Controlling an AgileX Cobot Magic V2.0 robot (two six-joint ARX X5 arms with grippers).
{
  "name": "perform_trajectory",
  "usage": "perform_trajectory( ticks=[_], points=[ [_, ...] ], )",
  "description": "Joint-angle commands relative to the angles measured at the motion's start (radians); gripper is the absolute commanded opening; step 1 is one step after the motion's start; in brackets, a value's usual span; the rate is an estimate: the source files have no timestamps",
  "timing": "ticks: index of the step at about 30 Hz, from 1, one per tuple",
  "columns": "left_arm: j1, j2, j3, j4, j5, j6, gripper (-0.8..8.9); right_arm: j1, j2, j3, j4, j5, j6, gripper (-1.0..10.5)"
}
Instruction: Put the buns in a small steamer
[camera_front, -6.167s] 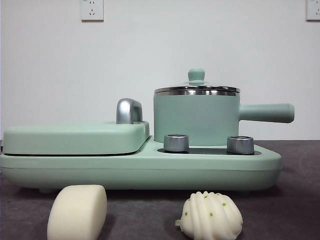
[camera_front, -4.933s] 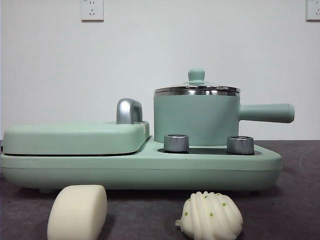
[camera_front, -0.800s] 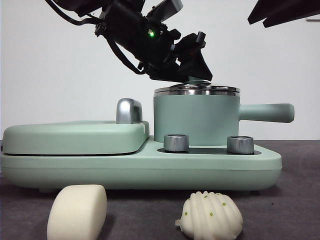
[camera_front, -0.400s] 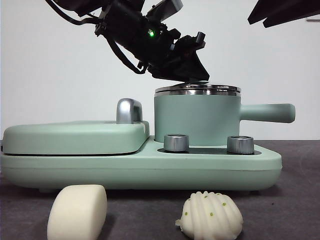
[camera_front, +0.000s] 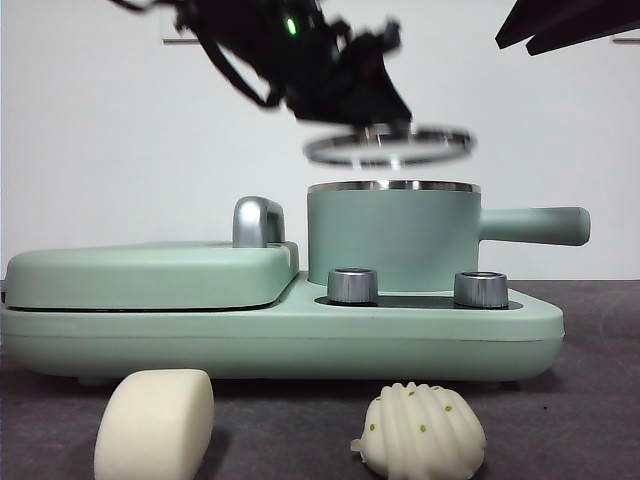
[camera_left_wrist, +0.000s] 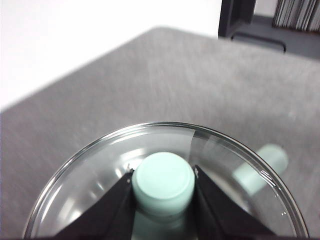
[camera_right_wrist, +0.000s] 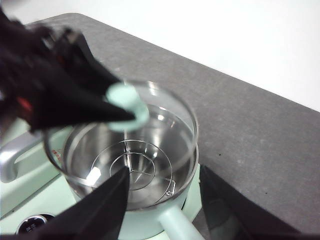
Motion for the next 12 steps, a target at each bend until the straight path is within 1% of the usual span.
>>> perform_trajectory(
  ticks=[1, 4, 7, 12],
  points=[
    [0.008, -0.061, 0.025, -0.012, 0.005, -0.001, 0.16, 0.004, 0.006, 0.018, 0.01, 0.0, 0.013, 2.2],
    [0.025, -0.128, 0.025, -0.113, 0.003, -0.006, 0.16, 0.004, 0.006, 0.018, 0.01, 0.0, 0.013, 2.2],
    [0.04, -0.195, 0.025, -0.231, -0.031, -0.048, 0.16, 0.006, 0.006, 0.018, 0.01, -0.004, 0.013, 2.2],
    [0.072, -0.3, 0.024, -0.415, -0.085, -0.049, 0.16, 0.042, 0.006, 0.018, 0.01, -0.038, 0.012, 2.2]
  ],
)
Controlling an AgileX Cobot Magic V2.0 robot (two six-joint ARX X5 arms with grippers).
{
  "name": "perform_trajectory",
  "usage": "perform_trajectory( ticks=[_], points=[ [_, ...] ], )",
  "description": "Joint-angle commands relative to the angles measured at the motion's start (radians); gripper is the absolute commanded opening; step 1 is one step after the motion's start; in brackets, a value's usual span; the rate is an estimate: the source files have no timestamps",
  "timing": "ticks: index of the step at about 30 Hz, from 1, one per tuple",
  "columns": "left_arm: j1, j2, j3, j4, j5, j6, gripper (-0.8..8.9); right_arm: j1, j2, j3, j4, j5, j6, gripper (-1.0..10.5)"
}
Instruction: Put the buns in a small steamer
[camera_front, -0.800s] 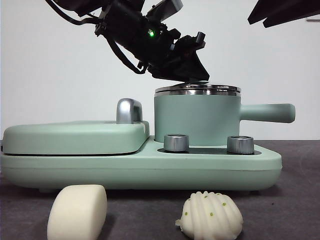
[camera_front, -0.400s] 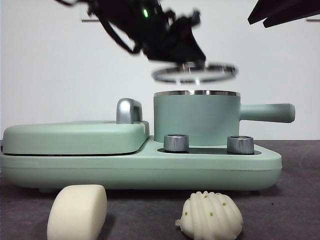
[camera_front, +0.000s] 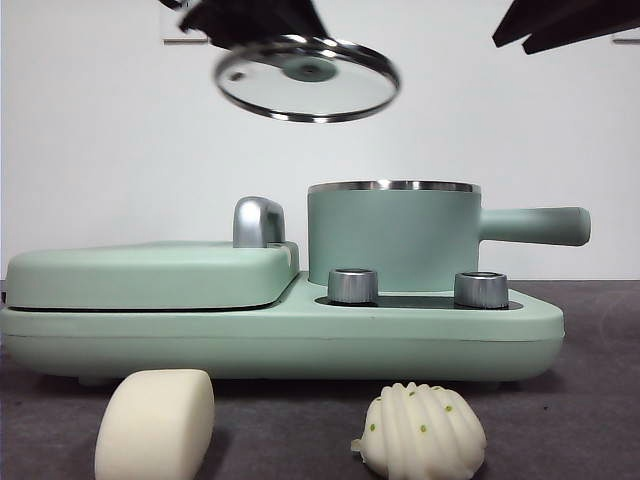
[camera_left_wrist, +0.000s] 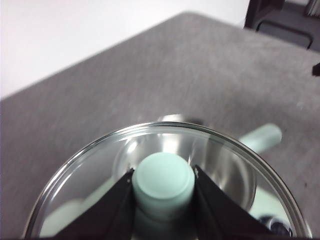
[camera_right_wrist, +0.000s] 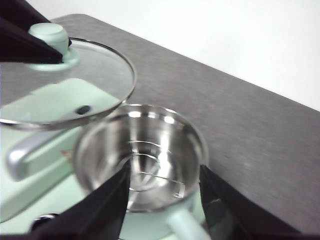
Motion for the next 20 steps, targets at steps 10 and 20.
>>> perform_trajectory(
  ticks=[10, 20],
  points=[
    [0.092, -0.197, -0.099, -0.121, -0.059, -0.041, 0.16, 0.209, 0.008, 0.018, 0.009, -0.011, -0.01, 2.2],
    [0.17, -0.412, -0.286, -0.128, -0.119, -0.076, 0.16, 0.438, 0.096, 0.018, -0.029, -0.002, -0.098, 2.9]
  ],
)
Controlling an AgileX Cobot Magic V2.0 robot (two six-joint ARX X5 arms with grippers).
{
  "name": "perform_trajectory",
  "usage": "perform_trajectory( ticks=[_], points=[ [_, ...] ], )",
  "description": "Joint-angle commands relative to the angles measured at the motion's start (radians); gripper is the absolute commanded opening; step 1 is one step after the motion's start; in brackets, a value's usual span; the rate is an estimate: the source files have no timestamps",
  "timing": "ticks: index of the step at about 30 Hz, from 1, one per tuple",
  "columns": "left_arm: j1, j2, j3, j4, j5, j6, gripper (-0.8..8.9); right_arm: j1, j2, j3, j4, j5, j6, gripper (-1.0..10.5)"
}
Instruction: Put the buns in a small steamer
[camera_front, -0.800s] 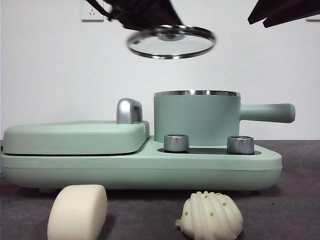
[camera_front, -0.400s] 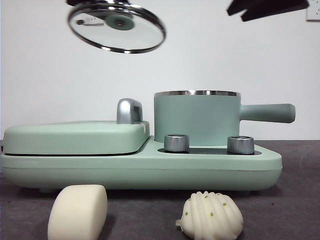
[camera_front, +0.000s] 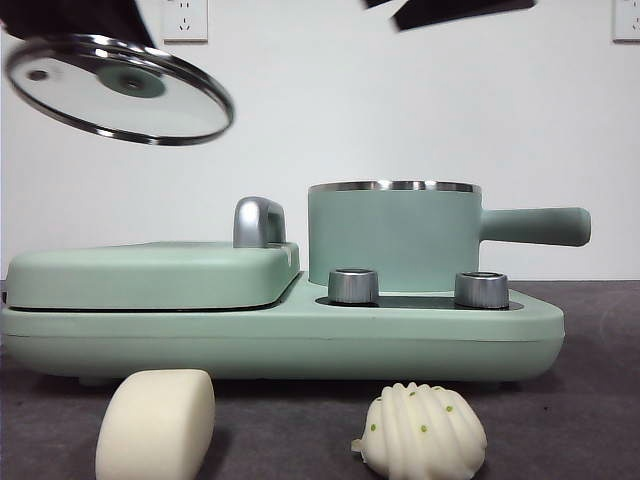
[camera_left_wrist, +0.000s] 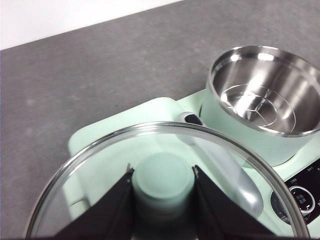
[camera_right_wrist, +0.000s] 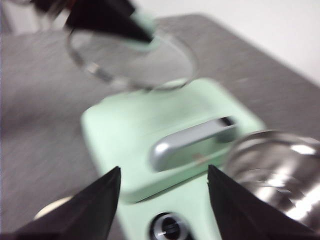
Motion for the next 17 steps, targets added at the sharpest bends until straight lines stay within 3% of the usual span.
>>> perform_trajectory(
  ticks=[1, 9, 17],
  points=[
    [0.007, -0.035, 0.013, 0.025, 0.001, -0.007, 0.16, 0.068, 0.056, 0.017, -0.009, 0.0, -0.037, 2.9],
    [0.023, -0.102, 0.013, 0.012, 0.001, -0.013, 0.16, 0.23, 0.24, 0.017, 0.0, 0.006, -0.044, 3.0],
    [0.023, -0.105, 0.013, 0.01, 0.001, -0.03, 0.16, 0.333, 0.442, 0.017, 0.034, 0.079, -0.047, 3.7]
  ],
)
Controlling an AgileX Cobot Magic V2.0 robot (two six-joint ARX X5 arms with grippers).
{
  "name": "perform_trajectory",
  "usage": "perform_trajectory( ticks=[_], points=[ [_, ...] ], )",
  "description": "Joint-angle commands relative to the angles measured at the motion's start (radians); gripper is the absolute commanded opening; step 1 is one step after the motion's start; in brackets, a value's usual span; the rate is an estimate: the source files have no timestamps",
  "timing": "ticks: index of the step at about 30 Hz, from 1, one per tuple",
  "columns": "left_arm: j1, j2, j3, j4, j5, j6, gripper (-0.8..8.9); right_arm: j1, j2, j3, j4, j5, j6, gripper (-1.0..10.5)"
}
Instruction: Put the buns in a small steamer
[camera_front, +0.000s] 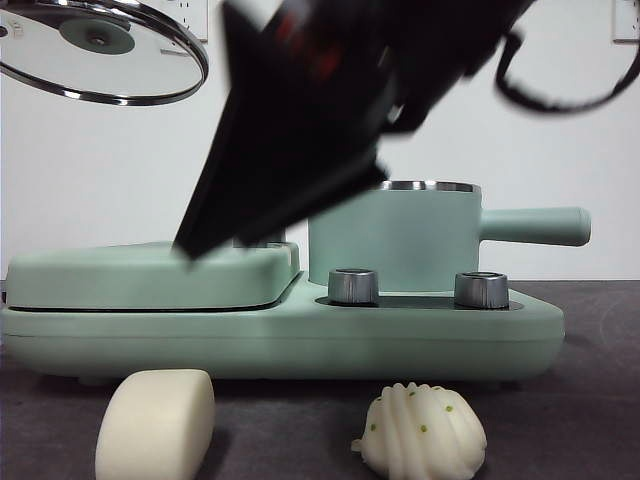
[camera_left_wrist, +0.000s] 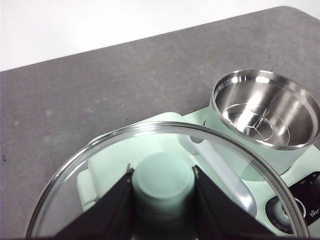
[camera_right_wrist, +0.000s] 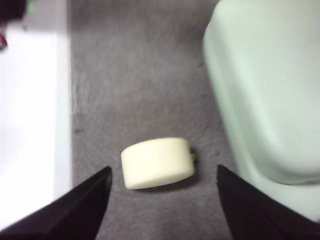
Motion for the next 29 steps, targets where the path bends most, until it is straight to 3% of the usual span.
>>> perform_trajectory(
  ticks=[1, 14, 19, 24, 29],
  points=[
    [-0.002, -0.001, 0.017, 0.038, 0.001, -0.006, 0.16, 0.034, 0.075, 0.017, 0.039, 0.026, -0.006, 3.7],
    [-0.002, -0.001, 0.017, 0.039, 0.001, -0.002, 0.16, 0.061, 0.247, 0.018, 0.134, 0.055, -0.005, 4.0],
    [-0.002, -0.001, 0.017, 0.04, 0.001, -0.002, 0.16, 0.064, 0.259, 0.018, 0.134, 0.051, 0.0, 3.1],
    [-0.002, -0.001, 0.017, 0.04, 0.001, -0.002, 0.16, 0.071, 0.259, 0.018, 0.134, 0.056, 0.044, 2.6],
    [-0.002, -0.001, 0.017, 0.04, 0.001, 0.002, 0.16, 0.067, 0.233, 0.036, 0.108, 0.071, 0.164, 2.5]
  ],
)
